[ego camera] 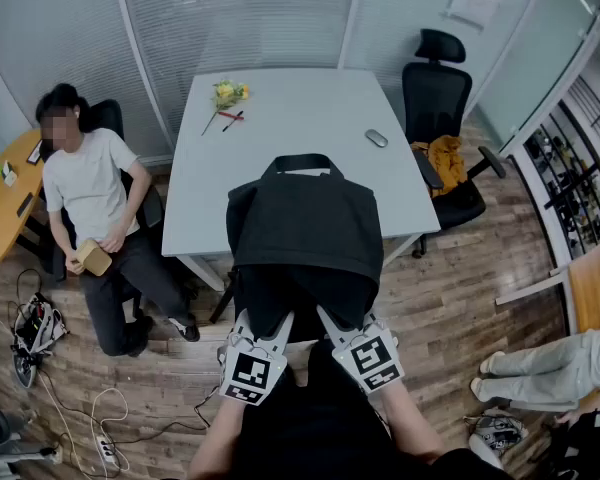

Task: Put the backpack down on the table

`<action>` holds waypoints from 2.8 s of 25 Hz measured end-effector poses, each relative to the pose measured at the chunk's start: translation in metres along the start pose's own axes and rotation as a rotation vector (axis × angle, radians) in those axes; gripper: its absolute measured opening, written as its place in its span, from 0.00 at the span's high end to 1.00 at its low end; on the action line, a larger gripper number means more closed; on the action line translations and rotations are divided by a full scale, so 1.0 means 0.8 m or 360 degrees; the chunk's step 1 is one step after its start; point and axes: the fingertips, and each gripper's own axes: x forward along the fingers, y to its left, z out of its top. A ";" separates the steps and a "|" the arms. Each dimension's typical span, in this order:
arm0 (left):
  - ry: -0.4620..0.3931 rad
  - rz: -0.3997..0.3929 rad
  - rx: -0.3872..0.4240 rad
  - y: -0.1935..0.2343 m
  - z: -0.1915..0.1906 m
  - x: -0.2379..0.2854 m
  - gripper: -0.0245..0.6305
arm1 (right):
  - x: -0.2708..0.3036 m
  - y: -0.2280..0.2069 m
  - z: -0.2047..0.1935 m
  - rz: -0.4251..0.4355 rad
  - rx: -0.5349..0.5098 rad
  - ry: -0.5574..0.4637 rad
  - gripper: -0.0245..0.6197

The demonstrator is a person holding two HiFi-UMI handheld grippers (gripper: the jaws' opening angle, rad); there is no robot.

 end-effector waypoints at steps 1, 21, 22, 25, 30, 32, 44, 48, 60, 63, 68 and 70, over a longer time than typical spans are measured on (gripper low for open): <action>0.0000 0.0005 0.0010 -0.001 0.001 -0.002 0.86 | -0.002 0.002 0.001 0.0002 -0.0003 -0.0006 0.85; 0.0013 -0.0063 0.0072 -0.045 0.010 -0.009 0.85 | -0.046 0.007 -0.016 -0.0032 0.0009 -0.0020 0.87; 0.0013 -0.0062 0.0071 -0.046 0.011 -0.007 0.85 | -0.047 0.006 -0.016 -0.0030 0.0016 -0.0018 0.87; 0.0018 -0.0066 0.0054 -0.044 0.010 -0.005 0.85 | -0.045 0.003 -0.017 -0.0018 0.0029 -0.0012 0.85; 0.0050 -0.0056 0.0028 -0.039 0.005 0.007 0.85 | -0.036 -0.006 -0.022 0.0015 0.0055 0.0003 0.85; 0.0071 -0.0044 0.0021 -0.038 0.004 0.016 0.85 | -0.031 -0.015 -0.026 0.0037 0.0074 0.0008 0.85; 0.0121 0.0010 0.0025 -0.013 0.037 0.110 0.85 | 0.000 -0.115 -0.022 0.0106 0.0089 -0.0023 0.85; 0.0133 0.0030 0.0044 -0.005 0.051 0.146 0.85 | 0.010 -0.154 -0.020 0.0120 0.0090 -0.0055 0.85; 0.0162 0.0126 0.0057 0.003 0.085 0.236 0.84 | 0.028 -0.252 -0.022 0.0188 0.0065 -0.0092 0.85; 0.0179 0.0160 0.0036 0.005 0.087 0.249 0.84 | 0.033 -0.264 -0.024 0.0216 0.0059 -0.0091 0.85; 0.0246 0.0200 0.0007 0.014 0.086 0.257 0.84 | 0.046 -0.272 -0.023 0.0288 0.0072 -0.0095 0.85; 0.0270 0.0220 0.0012 0.023 0.083 0.256 0.84 | 0.054 -0.272 -0.021 0.0317 0.0083 -0.0098 0.85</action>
